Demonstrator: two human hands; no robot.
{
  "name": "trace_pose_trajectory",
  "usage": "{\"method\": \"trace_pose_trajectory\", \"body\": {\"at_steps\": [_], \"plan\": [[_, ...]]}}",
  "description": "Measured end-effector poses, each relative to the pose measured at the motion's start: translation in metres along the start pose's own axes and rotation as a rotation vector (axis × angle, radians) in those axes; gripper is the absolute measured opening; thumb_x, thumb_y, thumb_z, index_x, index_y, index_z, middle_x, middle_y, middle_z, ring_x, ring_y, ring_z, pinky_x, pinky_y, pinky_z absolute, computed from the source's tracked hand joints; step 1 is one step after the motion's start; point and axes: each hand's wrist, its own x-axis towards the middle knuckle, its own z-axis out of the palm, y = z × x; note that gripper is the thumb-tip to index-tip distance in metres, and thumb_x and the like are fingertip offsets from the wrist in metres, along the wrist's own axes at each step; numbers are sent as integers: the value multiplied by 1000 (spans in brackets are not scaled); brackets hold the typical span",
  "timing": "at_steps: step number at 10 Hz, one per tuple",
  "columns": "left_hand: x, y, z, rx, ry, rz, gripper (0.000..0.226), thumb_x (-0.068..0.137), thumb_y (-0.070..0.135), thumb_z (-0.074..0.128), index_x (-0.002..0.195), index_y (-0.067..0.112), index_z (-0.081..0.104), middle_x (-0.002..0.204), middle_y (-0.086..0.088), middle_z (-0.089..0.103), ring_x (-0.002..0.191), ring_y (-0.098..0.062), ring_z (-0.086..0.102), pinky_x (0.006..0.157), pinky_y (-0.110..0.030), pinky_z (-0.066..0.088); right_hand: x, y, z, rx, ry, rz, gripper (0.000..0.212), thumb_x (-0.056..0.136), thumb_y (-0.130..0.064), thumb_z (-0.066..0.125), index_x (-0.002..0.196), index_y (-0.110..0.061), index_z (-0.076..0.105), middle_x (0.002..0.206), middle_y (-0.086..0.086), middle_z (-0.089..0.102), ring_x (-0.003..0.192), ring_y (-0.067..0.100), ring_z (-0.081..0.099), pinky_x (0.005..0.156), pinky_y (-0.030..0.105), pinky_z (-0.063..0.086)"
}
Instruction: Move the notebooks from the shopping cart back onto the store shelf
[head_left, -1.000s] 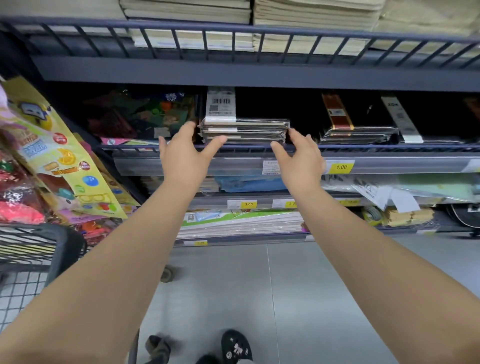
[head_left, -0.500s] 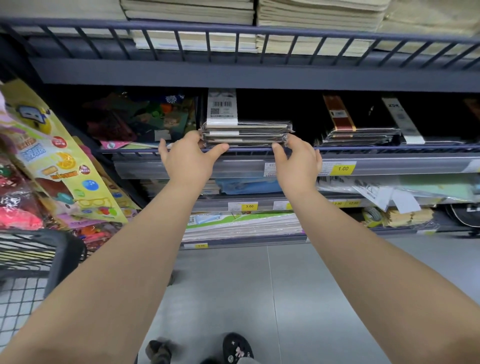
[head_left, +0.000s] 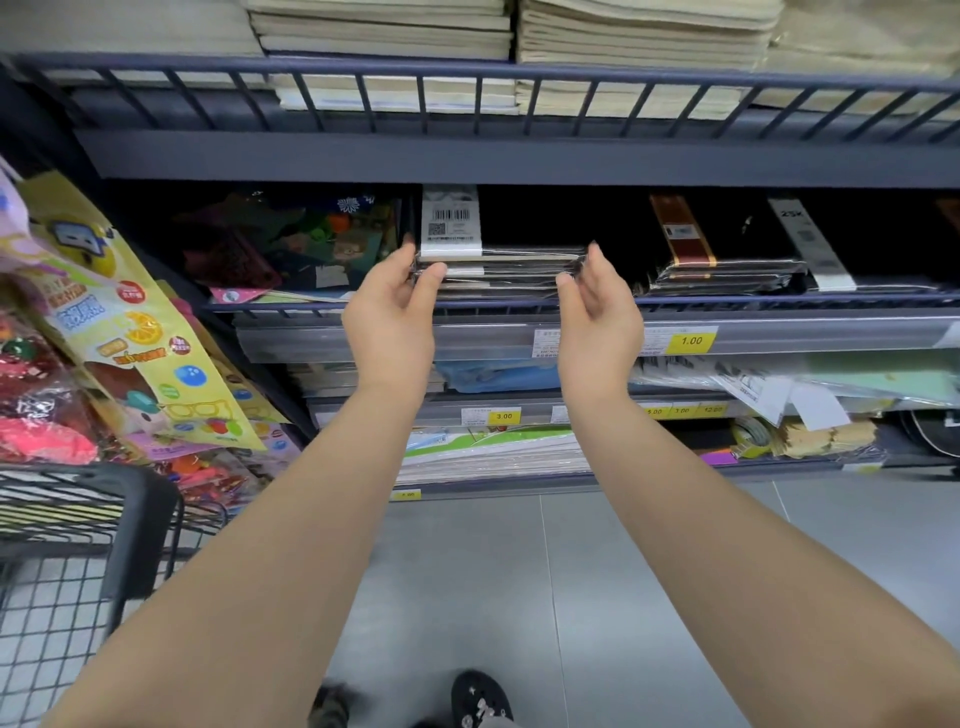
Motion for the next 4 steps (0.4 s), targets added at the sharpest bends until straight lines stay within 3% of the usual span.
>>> {"method": "trace_pose_trajectory", "body": {"at_steps": [1,2,3,4], "plan": [[3,1,2,36,-4,15,42,89,18,68,129,9,58,112,10,58,94,6,55,80,1,43,7,-1,1,10,19,10,42,92,-9,60,134,-13,53,114,-14,56,100,-5,55,89,6,44],[2,3,1,65,-4,19,44,89,19,67,130,8,56,117,7,59,100,1,57,86,-4,44,9,-3,0,3,25,10,42,92,-8,60,133,-11,53,112,-12,57,101,-3,56,95,12,44],[-1,10,-2,118,-52,-1,49,91,20,64,137,10,50,132,-1,57,115,-7,56,100,-18,42,8,-8,-4,-73,-80,30,48,93,-9,59,139,-12,46,126,-7,55,114,3,53,103,19,41],[-7,20,-10,272,-202,-67,71,92,25,63,150,11,26,147,-3,42,127,-11,48,102,-21,37,4,-20,-16,-281,-218,58,60,94,-16,57,148,-18,30,147,-1,42,128,8,45,110,28,35]]}}
